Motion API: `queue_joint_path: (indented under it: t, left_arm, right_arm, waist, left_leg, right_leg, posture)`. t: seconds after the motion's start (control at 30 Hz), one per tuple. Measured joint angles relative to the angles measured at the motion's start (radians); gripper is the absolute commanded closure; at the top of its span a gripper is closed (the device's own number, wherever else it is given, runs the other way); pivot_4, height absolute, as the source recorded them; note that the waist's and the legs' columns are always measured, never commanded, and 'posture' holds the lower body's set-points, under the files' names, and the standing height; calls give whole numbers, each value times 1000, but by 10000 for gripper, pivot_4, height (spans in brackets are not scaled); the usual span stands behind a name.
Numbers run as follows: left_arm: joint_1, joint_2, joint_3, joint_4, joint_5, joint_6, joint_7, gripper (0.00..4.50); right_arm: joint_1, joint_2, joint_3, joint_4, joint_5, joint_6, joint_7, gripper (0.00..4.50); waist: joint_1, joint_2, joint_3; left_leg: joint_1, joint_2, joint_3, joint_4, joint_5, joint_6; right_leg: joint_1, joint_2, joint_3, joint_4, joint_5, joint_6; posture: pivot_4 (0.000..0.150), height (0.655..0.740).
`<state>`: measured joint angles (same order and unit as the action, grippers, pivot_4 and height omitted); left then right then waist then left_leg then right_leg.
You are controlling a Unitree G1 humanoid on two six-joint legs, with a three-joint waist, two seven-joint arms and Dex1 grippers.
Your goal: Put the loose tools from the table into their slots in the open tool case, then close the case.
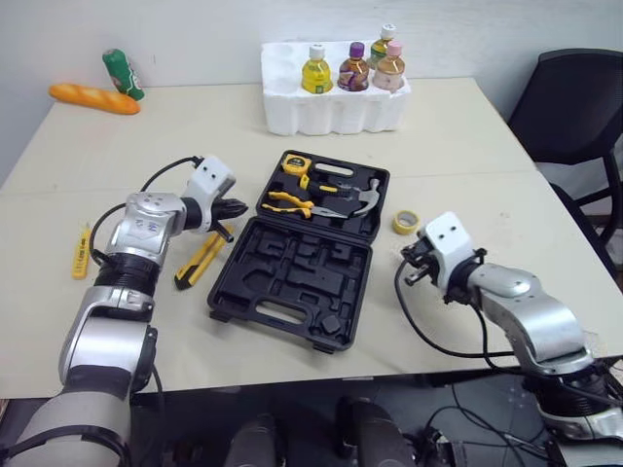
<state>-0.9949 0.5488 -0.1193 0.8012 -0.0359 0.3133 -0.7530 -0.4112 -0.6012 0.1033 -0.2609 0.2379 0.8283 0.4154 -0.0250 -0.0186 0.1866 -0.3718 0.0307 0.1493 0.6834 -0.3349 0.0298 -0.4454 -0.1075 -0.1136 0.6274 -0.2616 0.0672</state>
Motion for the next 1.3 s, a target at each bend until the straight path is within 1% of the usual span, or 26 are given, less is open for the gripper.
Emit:
queue_joint_path:
  t: [0.2, 0.37, 0.5, 0.6, 0.83, 1.07, 1.17, 1.3]
  left_arm:
    - [-14, -44, -7, 102, 33, -48, 9, 45000]
    - [-16, -63, -7, 92, 40, -41, -11, 45000]
    - [50, -44, -5, -32, 37, 17, -70, 45000]
    - [151, -22, 10, -216, 12, 118, -119, 45000]
    - [319, -2, 40, -541, -4, 307, -128, 45000]
    - [401, 9, 89, -665, -19, 378, -86, 45000]
    - [467, 47, 129, -729, -80, 422, -106, 45000]
    - [565, 111, 230, -772, -189, 497, -153, 45000]
  right_arm:
    - [-68, 34, 50, 108, -49, -30, 19, 44149]
    - [-126, 64, 86, 171, -69, -66, 59, 44149]
    - [-135, 90, 92, 180, -73, -64, 92, 44149]
    - [-139, 95, 90, 185, -86, -63, 105, 44149]
    - [-139, 97, 91, 187, -124, -62, 125, 44149]
    - [-131, 97, 86, 161, -146, -46, 128, 44149]
    - [-106, 88, 79, 88, -143, -16, 127, 44149]
    - [-40, 73, -36, -29, -85, 5, 133, 44149]
  waist:
    - [-1, 0, 0]
    - [1, 0, 0]
    - [-1, 0, 0]
    - [-6, 0, 0]
    - [-6, 0, 0]
    - [-8, 0, 0]
    - [-12, 0, 0]
    - [-4, 0, 0]
  left_leg:
    - [0, 0, 0, 0, 0, 0]
    - [0, 0, -1, 0, 0, 1]
    - [-1, 0, -1, 1, 0, 1]
    - [-1, 1, 0, 0, 0, 1]
    - [0, 1, 0, 0, 0, 0]
    - [1, 2, 0, 0, -1, -1]
    - [1, 4, 0, 0, -1, -2]
    - [1, 4, -1, 0, -1, -2]
  right_leg:
    - [0, 0, -1, 0, 0, 0]
    - [0, -1, -2, 0, 0, 0]
    - [0, -1, -2, 0, 0, 0]
    - [0, -2, -1, 0, 0, 0]
    - [0, -3, 4, 0, 0, 0]
    - [0, -3, 7, 0, 0, 0]
    - [0, -3, 7, 0, -1, -1]
    - [0, -4, 7, 0, -1, -2]
  posture:
    - [1500, 7367]
    - [1500, 7367]
    - [1500, 7367]
    - [1500, 7367]
    - [1500, 7367]
    - [1500, 7367]
    - [1500, 7367]
    - [1500, 7367]
